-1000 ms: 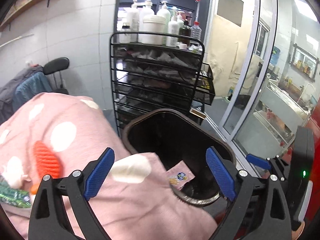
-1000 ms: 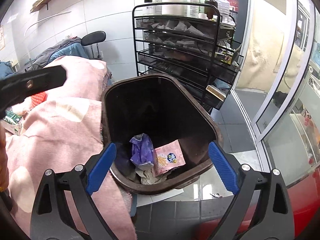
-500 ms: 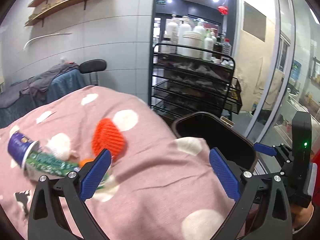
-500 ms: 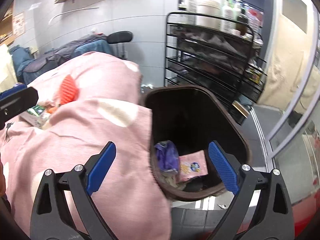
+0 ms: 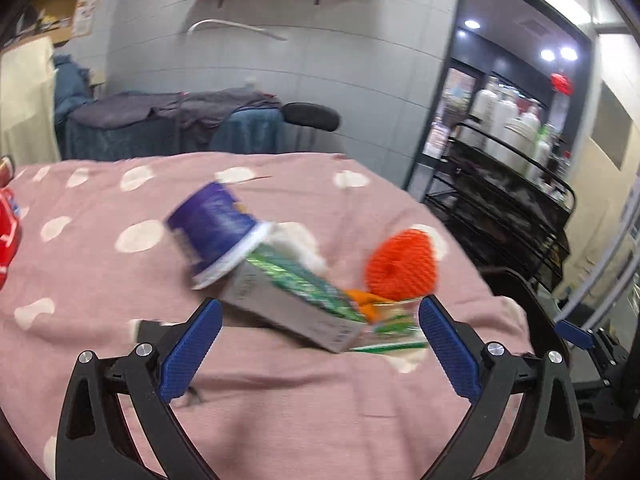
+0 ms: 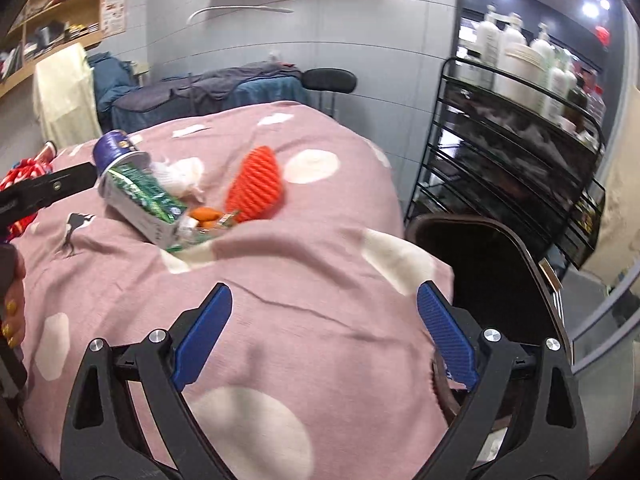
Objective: Collect trash
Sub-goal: 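Move the left gripper back toward the blue yogurt cup, then grasp the blue yogurt cup with the left gripper, then grasp the green-and-white drink carton with the right gripper while the left holds the cup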
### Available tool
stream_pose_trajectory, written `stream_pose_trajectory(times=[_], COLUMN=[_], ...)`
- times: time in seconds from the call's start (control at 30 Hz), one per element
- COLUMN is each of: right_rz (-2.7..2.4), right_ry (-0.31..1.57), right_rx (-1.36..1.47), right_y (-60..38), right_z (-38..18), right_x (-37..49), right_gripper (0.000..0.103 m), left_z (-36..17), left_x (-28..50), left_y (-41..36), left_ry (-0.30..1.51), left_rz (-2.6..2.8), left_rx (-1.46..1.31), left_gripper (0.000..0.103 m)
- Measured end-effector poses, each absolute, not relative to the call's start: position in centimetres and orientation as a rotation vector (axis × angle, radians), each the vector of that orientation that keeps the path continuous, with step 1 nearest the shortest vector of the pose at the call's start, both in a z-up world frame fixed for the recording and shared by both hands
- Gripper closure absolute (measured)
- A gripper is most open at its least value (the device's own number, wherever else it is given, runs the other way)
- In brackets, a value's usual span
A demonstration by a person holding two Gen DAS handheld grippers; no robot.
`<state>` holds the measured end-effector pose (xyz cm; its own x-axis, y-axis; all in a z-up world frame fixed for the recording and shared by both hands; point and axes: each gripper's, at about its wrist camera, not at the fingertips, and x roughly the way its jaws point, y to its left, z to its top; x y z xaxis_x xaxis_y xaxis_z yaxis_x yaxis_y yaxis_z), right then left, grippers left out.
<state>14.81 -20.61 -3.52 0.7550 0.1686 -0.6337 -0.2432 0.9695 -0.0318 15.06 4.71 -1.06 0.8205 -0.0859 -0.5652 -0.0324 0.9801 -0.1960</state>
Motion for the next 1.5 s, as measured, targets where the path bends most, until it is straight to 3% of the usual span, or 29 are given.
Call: stream_pose_trajectory(times=[0.67,0.83,0.9,1.5], right_rz=[0.381,0.384,0.384,0.481], right_ry=[0.685,0.697,0.701,0.676], right_rx=[-0.242,-0.250,-0.250,-0.336], right_y=[-12.4,-12.1,-12.1,-8.4], right_z=[-3.3,-3.6,-3.7,-2.4], right_x=[14.9,15.1,15.2,16.8], right_gripper=[0.010,0.010,0.010,0.010], left_z=[-3.2,-3.7,-3.9,0.2], left_x=[22.9,24.3,24.5,18.2], left_y=[12.8,13.4,13.8,15.8], left_ry=[0.720,0.742,0.741,0.573], left_rz=[-0.004,-0.012,-0.011,0.052], left_rx=[-0.401,-0.462,-0.504,-0.518], left_gripper=[0.007,0.027,0.029,0.030])
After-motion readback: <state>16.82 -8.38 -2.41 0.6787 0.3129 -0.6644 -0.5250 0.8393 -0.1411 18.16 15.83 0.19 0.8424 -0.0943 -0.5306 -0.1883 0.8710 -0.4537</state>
